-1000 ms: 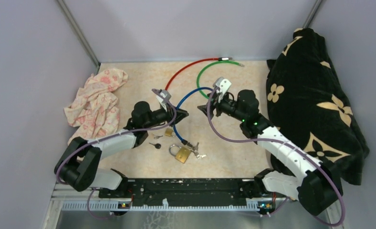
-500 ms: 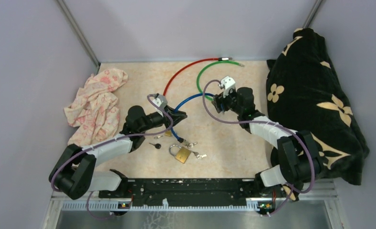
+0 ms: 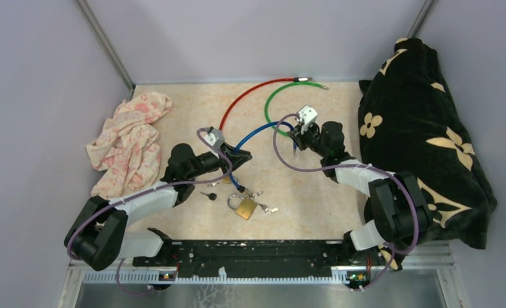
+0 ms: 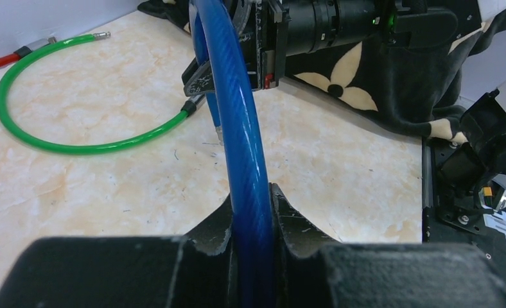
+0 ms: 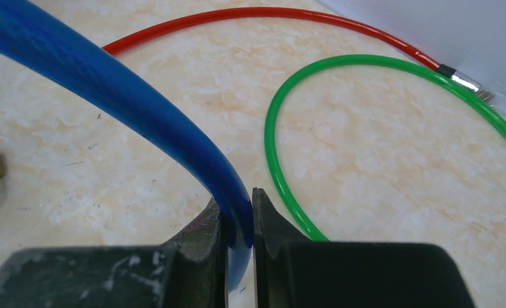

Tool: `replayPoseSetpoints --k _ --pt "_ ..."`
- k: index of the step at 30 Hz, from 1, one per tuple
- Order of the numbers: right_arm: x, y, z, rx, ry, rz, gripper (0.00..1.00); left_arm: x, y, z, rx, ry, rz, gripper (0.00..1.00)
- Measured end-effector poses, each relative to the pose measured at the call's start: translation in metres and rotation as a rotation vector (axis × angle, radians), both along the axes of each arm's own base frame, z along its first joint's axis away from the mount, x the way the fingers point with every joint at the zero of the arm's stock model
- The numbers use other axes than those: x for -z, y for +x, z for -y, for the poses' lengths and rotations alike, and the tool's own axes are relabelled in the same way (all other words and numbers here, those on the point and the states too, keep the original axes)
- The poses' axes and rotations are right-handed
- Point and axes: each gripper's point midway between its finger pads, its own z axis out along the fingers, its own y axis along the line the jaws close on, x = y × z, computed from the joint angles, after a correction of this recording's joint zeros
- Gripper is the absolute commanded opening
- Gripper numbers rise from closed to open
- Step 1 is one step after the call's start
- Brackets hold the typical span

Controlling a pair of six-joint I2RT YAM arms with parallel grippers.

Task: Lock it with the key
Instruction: Pick up the lock from the center of the board.

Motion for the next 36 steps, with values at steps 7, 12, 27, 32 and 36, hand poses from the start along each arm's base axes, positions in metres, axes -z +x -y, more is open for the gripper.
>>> replayPoseSetpoints --k 7,12,27,32,36 --pt "-0.024 -0.001 -0.002 0.012 0.044 -0.061 0.0 0.026 -0.002 -0.014 -0.064 0.045 0.015 0.62" --pt "-0.079 -0.008 -0.006 -0.015 0.098 0.008 0.0 0.049 -0.003 -0.026 -0.11 0.116 0.05 0.67" --pt "-0.116 -0.033 -0.008 -0.067 0.134 0.01 0.0 0.065 -0.005 -0.035 -0.144 0.153 0.056 0.65" --pt "-0.122 -0.038 -0.01 -0.058 0.154 0.009 0.0 0.08 -0.005 -0.037 -0.153 0.18 0.029 0.65" --pt "-0.127 -0.044 -0.02 -0.076 0.157 0.014 0.0 0.093 -0.009 -0.035 -0.144 0.206 0.011 0.64"
